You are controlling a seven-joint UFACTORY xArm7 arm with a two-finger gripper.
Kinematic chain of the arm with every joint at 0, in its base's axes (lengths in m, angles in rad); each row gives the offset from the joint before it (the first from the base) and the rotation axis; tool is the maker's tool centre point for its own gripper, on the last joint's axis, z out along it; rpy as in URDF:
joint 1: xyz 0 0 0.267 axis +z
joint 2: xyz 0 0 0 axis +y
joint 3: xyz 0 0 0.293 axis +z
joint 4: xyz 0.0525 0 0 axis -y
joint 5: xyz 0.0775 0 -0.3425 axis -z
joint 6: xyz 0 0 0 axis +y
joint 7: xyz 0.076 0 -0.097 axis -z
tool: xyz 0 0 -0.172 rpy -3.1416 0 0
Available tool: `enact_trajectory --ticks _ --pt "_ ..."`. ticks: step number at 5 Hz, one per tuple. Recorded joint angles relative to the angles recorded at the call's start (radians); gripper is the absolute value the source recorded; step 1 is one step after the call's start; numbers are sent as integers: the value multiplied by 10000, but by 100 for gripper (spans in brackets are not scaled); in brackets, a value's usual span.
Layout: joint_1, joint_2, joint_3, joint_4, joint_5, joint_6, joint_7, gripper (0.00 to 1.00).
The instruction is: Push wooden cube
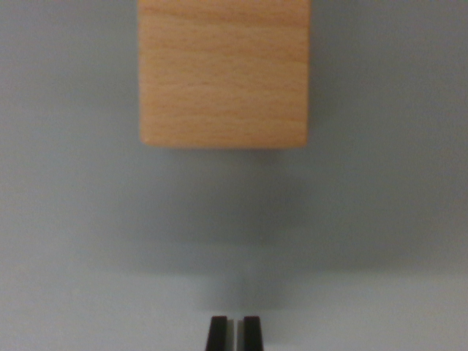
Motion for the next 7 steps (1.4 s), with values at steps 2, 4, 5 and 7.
enact_trajectory --ticks 2,4,5,7 --pt "-1 37 -1 57 0 19 -3 100" --pt "-3 129 -5 198 -1 69 -11 100" --pt "-3 129 -5 198 -1 69 -11 100" --pt "-7 269 -10 413 -1 144 -22 100"
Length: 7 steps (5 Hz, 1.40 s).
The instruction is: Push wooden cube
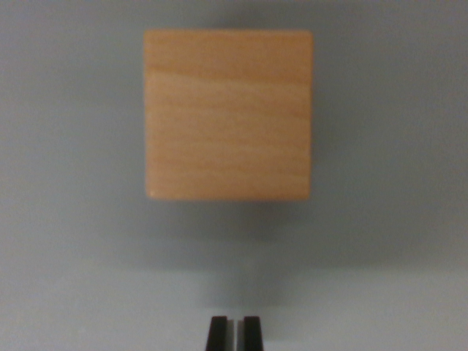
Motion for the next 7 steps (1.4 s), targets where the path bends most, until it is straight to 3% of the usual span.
enact_trajectory --ticks 1,2,3,4,5,6,7 --pt "-5 182 -6 281 -1 99 -15 100" --pt "-5 182 -6 281 -1 99 -15 100" --pt "-11 400 -14 617 -2 216 -33 100" --pt "-11 400 -14 617 -2 216 -33 100" --pt "-17 648 -23 1000 -3 350 -54 100" --pt "-17 648 -23 1000 -3 350 -54 100" --pt "-24 906 -32 1397 -4 490 -75 100"
